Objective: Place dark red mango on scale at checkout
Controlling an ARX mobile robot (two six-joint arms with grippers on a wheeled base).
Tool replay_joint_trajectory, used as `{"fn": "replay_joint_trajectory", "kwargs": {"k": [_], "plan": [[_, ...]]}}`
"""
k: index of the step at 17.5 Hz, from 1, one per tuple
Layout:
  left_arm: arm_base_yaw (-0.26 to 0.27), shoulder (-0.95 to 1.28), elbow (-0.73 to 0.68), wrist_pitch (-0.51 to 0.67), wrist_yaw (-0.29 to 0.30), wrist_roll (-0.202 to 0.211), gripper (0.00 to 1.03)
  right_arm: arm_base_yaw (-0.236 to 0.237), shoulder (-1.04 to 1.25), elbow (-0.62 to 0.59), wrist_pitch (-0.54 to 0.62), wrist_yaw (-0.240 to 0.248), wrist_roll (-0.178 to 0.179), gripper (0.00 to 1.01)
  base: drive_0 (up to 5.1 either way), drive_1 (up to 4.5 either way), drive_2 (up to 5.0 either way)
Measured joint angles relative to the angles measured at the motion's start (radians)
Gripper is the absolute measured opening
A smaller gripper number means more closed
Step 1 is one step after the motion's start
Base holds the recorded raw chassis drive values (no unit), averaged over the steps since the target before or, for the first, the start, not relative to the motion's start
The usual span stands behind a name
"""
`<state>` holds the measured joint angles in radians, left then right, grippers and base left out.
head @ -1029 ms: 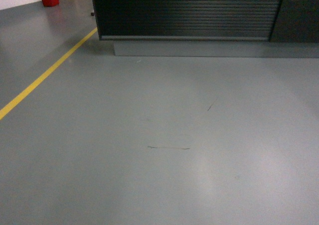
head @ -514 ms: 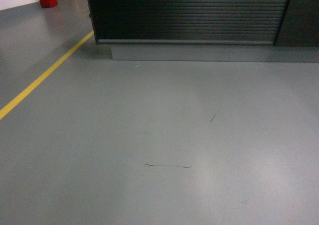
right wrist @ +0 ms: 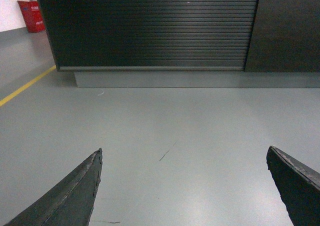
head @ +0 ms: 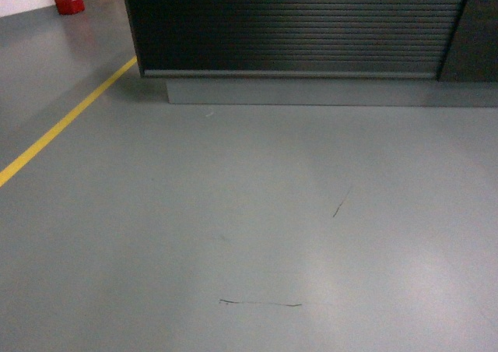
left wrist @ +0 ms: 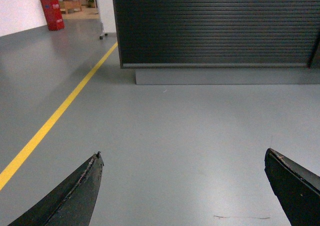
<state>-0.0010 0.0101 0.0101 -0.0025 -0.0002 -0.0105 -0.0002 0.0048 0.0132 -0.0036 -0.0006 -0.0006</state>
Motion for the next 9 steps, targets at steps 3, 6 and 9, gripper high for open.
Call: {"fn": "replay_joint_trajectory", "kwargs": {"k": [3,6,9], "plan": [[0.000,0.000,0.000,-0.002,0.000,0.000,0.98,0.000,0.000,0.000,0.000,0.000,0.000,0.98,0.1,2.88,-2.8],[0.000,0.000,0.000,-0.002,0.000,0.000,0.98,0.000,0.000,0.000,0.000,0.000,0.000,0.98,0.1,2.94,-2.8],[0.000,0.000,0.000,-0.001,0.000,0.000,0.98,0.000,0.000,0.000,0.000,0.000,0.000,0.98,0.1,2.96,-2.7]]}}
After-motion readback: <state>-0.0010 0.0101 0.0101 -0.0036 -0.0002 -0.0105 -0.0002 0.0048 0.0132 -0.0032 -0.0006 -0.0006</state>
